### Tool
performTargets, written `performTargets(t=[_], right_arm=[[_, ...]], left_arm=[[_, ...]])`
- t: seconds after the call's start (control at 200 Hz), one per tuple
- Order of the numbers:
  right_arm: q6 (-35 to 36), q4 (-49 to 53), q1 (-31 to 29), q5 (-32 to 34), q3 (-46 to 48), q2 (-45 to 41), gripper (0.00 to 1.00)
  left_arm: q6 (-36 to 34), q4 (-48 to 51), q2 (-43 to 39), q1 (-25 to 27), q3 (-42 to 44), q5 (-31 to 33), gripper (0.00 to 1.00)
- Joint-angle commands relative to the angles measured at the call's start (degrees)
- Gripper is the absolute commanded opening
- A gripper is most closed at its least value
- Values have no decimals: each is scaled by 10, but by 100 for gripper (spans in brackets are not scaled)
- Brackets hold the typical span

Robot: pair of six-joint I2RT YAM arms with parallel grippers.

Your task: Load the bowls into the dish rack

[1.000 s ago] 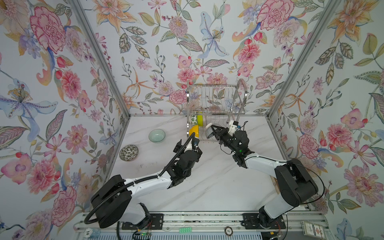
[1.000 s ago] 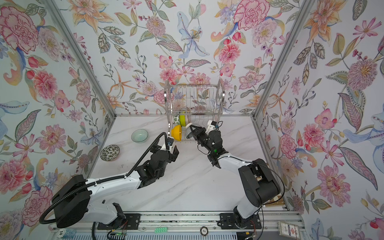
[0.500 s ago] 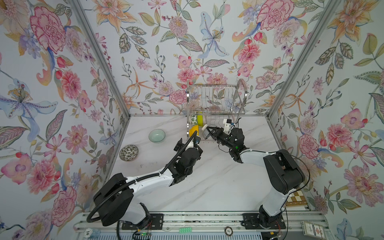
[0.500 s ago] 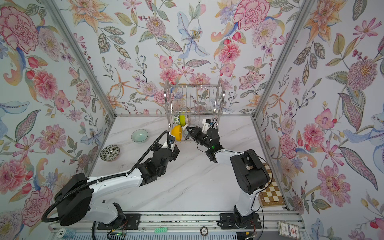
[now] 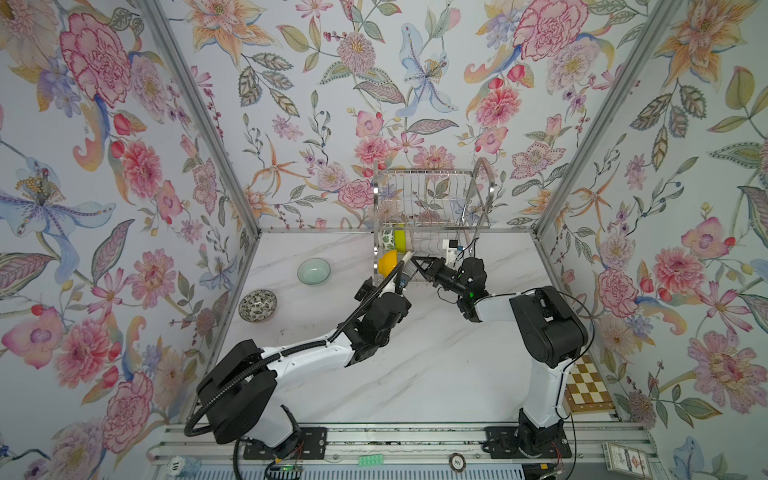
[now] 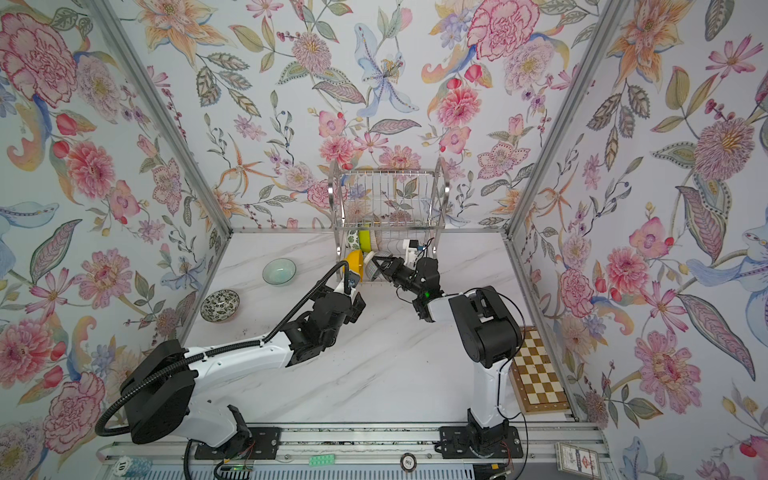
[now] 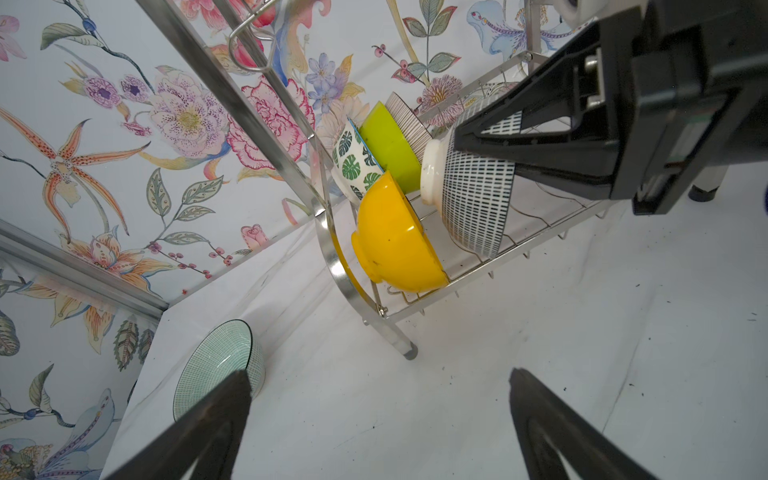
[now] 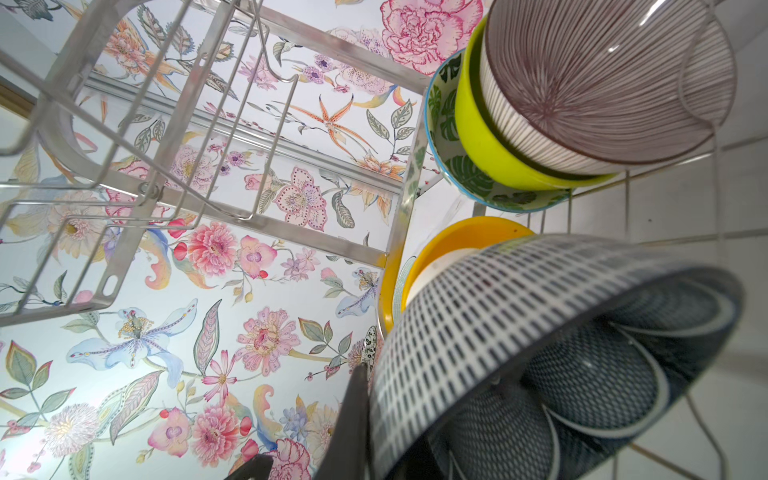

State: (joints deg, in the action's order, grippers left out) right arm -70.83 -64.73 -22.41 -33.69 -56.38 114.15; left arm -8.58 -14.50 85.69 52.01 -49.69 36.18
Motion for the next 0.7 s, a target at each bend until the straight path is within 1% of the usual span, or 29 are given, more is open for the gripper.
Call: performTargets(t=[0.0, 0.245, 0.696], right_arm=[[-19, -95, 5, -37, -28, 20, 0], [-50, -154, 6, -80, -52, 65, 0], [-72, -171, 10, -108, -86, 116, 0]], left_arm=[[1, 12, 1, -4, -16, 0, 99], [7, 17, -5, -4, -10, -2, 99], [10, 29, -17, -4, -4, 0, 99]])
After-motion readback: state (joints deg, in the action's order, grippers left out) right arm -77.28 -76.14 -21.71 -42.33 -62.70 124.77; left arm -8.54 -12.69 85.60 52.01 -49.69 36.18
